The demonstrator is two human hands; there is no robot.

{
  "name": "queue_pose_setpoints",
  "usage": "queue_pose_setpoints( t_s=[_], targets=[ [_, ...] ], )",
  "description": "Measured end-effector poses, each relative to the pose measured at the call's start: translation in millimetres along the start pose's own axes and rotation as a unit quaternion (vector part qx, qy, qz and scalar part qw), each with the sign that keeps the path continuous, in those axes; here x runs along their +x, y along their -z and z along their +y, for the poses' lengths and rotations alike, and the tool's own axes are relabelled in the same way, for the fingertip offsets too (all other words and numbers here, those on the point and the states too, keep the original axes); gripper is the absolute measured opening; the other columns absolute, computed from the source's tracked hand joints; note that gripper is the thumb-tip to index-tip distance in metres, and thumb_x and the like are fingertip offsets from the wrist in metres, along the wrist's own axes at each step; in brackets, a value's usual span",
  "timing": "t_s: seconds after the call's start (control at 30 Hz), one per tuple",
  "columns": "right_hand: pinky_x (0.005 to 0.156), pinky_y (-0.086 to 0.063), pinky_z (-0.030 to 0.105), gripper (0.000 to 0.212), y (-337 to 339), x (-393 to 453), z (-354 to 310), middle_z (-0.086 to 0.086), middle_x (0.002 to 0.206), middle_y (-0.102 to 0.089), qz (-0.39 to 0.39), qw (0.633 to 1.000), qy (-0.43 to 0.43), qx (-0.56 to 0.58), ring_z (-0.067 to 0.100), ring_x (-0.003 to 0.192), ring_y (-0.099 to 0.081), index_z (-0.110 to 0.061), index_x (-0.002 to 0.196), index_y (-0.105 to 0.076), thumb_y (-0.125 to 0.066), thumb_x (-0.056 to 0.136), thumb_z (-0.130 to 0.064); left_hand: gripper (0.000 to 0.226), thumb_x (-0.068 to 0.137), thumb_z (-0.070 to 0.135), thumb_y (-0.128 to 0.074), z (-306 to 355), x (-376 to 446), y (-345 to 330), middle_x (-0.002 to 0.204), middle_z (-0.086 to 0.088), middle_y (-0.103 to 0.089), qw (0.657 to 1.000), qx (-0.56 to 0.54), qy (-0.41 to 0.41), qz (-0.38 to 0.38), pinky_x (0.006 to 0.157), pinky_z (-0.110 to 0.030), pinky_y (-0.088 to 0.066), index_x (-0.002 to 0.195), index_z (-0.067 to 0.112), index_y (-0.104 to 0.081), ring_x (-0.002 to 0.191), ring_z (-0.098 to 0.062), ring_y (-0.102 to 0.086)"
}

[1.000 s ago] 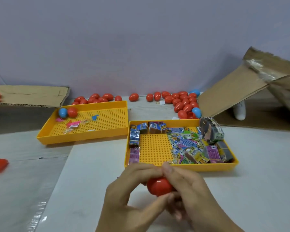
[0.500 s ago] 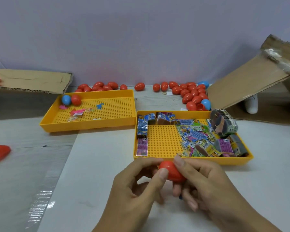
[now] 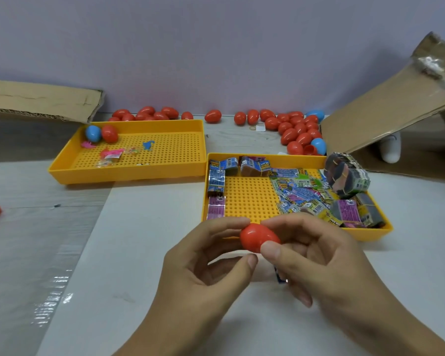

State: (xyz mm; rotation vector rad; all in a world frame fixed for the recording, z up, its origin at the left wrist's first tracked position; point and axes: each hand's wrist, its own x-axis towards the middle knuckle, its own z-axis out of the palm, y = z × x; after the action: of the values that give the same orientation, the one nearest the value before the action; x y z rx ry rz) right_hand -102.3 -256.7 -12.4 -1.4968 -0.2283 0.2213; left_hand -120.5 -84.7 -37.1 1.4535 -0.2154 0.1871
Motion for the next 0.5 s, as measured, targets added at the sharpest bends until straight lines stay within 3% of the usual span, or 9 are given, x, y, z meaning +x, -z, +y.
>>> queue_pose_setpoints(
  t_s=[0.23, 0.33, 0.5],
  targets=[
    [0.044, -0.046, 0.021, 0.033, 2.2, -1.0, 1.3, 0.006, 0.084, -0.067, 0.0, 0.995, 0.06, -0.081, 0.014, 0.069, -0.059, -0.029, 0.099, -0.074, -0.083, 0.069, -0.02, 0.041, 0.072, 0.002, -0.079, 0.1, -1.8, 0.3, 0.105, -0.005, -0.074, 1.0, -0.002, -0.019, -0.014, 0.081, -0.027, -0.059, 0.103, 0.027, -0.071, 0.102, -0.025, -0.072],
    [0.043, -0.047, 0.023, 0.035, 2.7, -1.7, 1.2, 0.016, 0.079, -0.065, -0.009, 0.995, 0.057, -0.076, 0.015, 0.067, -0.06, -0.028, 0.101, -0.072, -0.083, 0.068, -0.025, 0.043, 0.074, -0.002, -0.076, 0.5, -2.6, 0.2, 0.107, -0.003, -0.074, 1.0, 0.011, -0.021, -0.018, 0.082, -0.027, -0.059, 0.105, 0.027, -0.07, 0.103, -0.023, -0.072],
    [0.041, -0.046, 0.025, 0.037, 2.8, -2.6, -0.7, 0.017, 0.079, -0.064, -0.011, 0.997, 0.05, -0.066, 0.021, 0.061, -0.058, -0.029, 0.103, -0.073, -0.082, 0.067, -0.029, 0.041, 0.074, 0.007, -0.079, 1.8, -2.6, 0.2, 0.108, -0.002, -0.074, 0.999, 0.014, -0.021, -0.02, 0.083, -0.027, -0.059, 0.108, 0.029, -0.069, 0.103, -0.022, -0.072]
  ],
)
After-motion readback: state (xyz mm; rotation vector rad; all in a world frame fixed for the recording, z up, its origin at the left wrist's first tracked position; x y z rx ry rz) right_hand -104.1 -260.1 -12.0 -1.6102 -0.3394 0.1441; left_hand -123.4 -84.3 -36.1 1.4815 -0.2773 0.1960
